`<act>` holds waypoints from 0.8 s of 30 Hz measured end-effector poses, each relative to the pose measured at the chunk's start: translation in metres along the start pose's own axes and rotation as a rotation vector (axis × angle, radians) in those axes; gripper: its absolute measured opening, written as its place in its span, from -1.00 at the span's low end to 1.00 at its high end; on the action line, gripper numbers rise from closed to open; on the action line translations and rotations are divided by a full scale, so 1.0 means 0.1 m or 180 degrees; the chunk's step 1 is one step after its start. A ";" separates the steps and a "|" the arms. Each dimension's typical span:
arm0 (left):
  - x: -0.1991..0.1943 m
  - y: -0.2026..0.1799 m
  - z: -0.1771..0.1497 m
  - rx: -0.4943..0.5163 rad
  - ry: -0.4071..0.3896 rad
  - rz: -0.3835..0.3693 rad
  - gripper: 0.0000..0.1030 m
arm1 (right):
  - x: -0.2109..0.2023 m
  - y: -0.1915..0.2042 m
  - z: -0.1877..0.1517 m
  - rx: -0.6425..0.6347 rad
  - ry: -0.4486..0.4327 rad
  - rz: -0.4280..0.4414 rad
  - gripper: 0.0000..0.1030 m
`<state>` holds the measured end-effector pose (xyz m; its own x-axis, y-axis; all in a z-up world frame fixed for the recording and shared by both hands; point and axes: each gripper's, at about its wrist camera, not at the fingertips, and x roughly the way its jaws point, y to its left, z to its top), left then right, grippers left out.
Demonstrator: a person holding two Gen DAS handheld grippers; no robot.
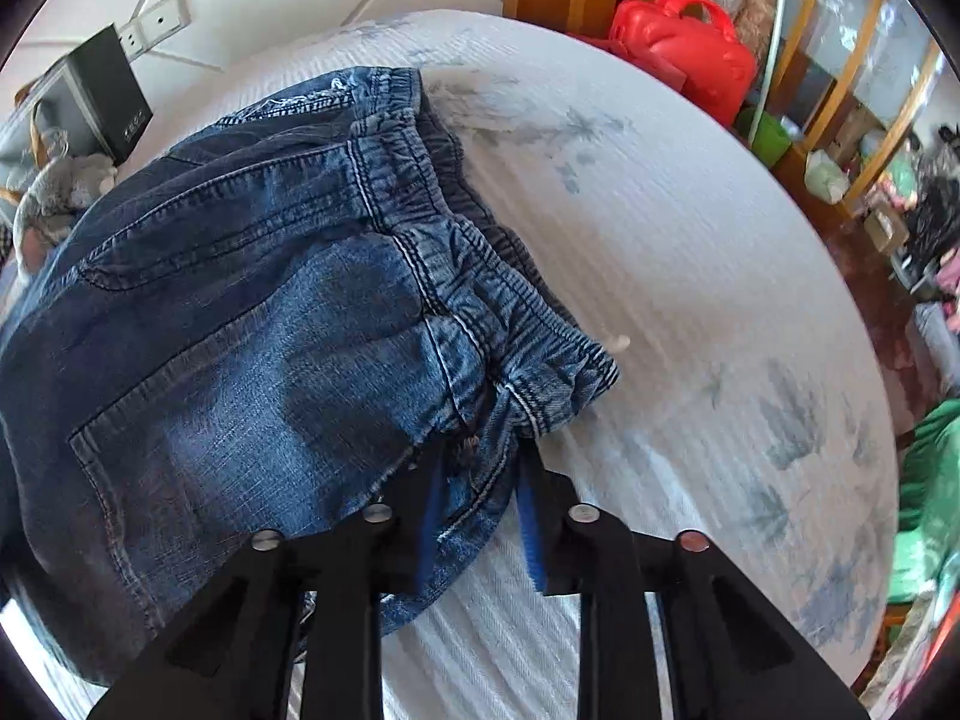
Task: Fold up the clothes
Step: 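Release the jacket and shorts, laying both flat on the bed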
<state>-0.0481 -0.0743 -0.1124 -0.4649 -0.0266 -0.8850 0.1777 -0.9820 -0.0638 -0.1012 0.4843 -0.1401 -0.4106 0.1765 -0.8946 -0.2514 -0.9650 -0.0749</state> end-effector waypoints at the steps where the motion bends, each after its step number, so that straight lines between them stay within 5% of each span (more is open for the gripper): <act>1: -0.10 0.04 0.06 -0.0039 -0.0056 0.0008 -0.90 | -0.06 0.05 0.01 -0.0084 -0.0080 -0.0076 -0.79; 5: -0.57 0.18 0.24 -0.0011 -0.0320 0.0112 -0.95 | -0.76 -0.21 0.04 0.0143 -0.0676 -0.0094 -0.86; 10: -0.73 0.25 0.44 0.0245 -0.0341 -0.0038 -0.92 | -1.20 -0.48 0.01 0.0183 -0.0823 -0.0400 -0.86; 13: -0.62 0.15 0.31 0.0356 -0.0269 -0.0295 -0.25 | -0.91 -0.63 -0.06 0.0354 -0.0445 -0.0482 -0.82; 14: -0.59 0.11 0.23 0.0411 -0.0248 -0.0384 0.05 | -0.80 -0.67 -0.09 0.0424 -0.0309 -0.0472 -0.68; 15: -0.55 0.06 0.14 0.0493 -0.0205 -0.0407 0.09 | -0.74 -0.69 -0.15 0.0466 -0.0244 -0.0414 -0.62; 18: -0.44 -0.04 -0.11 0.0698 -0.0063 -0.0461 0.09 | -0.76 -0.60 -0.33 0.0376 -0.0240 -0.0315 -0.30; 20: -0.32 -0.03 -0.24 0.0718 0.0081 -0.0463 0.09 | -0.82 -0.50 -0.42 0.0279 -0.0245 -0.0273 0.09; 24: -0.14 0.03 -0.42 0.0668 0.0231 -0.0549 0.09 | -0.86 -0.34 -0.61 0.0194 -0.0169 -0.0156 0.20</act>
<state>-0.0049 -0.0686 -0.1194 -0.4081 0.1502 -0.9005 -0.0855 -0.9883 -0.1261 -0.0038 0.4903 -0.0875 -0.4419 0.2348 -0.8658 -0.3244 -0.9416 -0.0897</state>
